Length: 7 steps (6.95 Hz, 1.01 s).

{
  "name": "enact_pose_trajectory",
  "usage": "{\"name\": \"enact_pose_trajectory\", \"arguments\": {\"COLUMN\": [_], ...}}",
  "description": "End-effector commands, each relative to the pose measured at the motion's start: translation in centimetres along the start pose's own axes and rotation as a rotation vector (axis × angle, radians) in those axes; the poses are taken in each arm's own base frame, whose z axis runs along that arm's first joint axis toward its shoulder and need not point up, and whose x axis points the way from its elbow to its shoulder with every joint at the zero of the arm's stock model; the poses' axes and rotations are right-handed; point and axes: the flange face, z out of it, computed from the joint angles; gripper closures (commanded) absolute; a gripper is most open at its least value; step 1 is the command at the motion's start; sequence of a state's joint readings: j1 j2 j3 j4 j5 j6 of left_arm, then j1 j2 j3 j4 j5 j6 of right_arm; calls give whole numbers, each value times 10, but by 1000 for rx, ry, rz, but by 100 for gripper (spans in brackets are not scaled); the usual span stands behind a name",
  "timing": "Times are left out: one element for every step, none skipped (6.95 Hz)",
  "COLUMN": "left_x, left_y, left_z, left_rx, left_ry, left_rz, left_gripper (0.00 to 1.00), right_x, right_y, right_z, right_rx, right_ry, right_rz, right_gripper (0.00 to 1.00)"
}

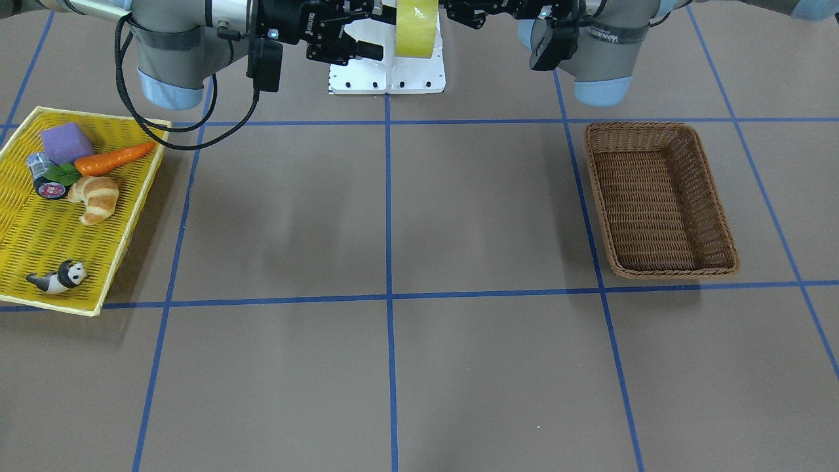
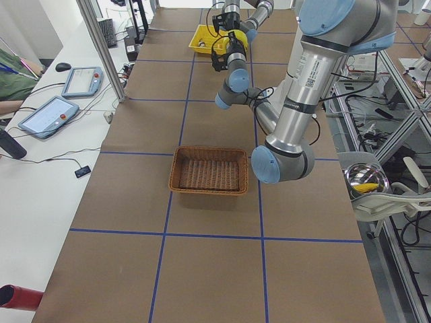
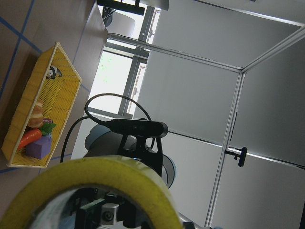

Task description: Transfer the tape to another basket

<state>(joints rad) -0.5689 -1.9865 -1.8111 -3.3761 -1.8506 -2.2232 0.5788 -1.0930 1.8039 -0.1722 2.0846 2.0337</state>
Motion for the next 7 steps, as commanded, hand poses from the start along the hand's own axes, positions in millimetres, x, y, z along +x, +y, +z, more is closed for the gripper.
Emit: {"name": "enact_pose_trajectory", "arguments": {"left_x": [-2, -1, 4, 5, 20, 36, 40], "left_y": [1, -3, -17, -44, -81, -123, -146], "left_z": [-4, -6, -15, -38, -52, -90, -133], "left_rx": [-3, 8, 49, 137, 200, 291, 289], "left_ry": [-5, -12, -27, -159, -373, -602, -768], "left_rz": [2, 7, 58, 168, 259, 310, 368], "left_gripper": [100, 100, 100, 100, 100, 100, 100], "right_x": [11, 27, 26, 30, 41, 50, 47], "right_y": [-1, -7, -30, -61, -98, -143, -177], "right_z": [-6, -21, -50, -79, -106, -142, -175], "right_rx": [-7, -13, 24, 69, 121, 195, 256], "right_ry": [29, 76, 110, 162, 220, 297, 390], "right_rz": [-17, -59, -165, -223, -282, -274, -305], "right_gripper": [0, 0, 0, 0, 0, 0, 0]}}
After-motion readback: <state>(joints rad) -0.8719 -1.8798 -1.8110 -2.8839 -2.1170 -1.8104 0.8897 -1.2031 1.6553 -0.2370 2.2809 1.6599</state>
